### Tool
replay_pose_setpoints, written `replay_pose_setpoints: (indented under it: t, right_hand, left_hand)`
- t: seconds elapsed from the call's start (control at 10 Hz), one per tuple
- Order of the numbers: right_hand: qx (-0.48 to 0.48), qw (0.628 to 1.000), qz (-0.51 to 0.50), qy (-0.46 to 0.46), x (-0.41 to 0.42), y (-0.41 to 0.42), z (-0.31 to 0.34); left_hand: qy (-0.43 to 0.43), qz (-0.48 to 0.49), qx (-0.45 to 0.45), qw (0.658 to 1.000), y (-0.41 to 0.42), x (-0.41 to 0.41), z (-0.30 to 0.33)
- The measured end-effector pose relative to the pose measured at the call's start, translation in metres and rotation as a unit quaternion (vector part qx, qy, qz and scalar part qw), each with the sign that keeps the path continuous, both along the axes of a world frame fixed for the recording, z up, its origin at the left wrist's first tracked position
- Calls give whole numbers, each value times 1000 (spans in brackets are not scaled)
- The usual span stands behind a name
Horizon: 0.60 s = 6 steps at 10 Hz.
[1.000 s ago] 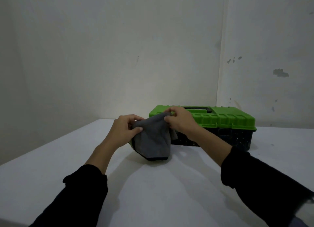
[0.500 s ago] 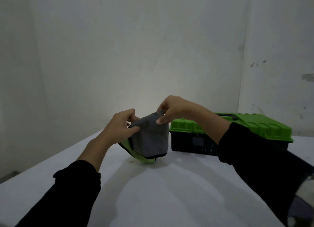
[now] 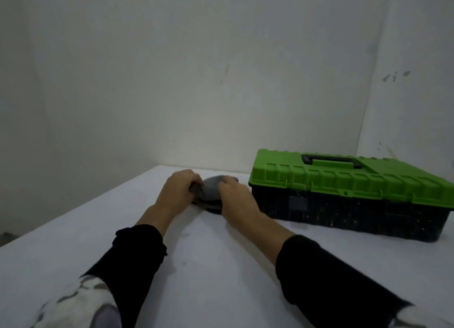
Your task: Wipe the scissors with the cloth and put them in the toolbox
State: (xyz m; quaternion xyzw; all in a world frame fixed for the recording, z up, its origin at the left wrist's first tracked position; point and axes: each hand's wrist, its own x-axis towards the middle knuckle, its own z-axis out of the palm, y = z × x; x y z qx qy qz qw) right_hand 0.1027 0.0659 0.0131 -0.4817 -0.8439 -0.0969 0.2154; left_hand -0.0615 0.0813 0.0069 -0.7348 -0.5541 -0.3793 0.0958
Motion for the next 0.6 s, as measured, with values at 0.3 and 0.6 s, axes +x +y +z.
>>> replay_pose_setpoints:
  t: [0.3,0.6]
  right_hand:
    - [-164,980,-38,108,4,2,-24]
    - [-93,988,-30,121,17,-17,-2]
  left_hand:
    - [48,-29,-154,987,-18,-8,-19]
    - [38,30,-119,992,-35,10,10]
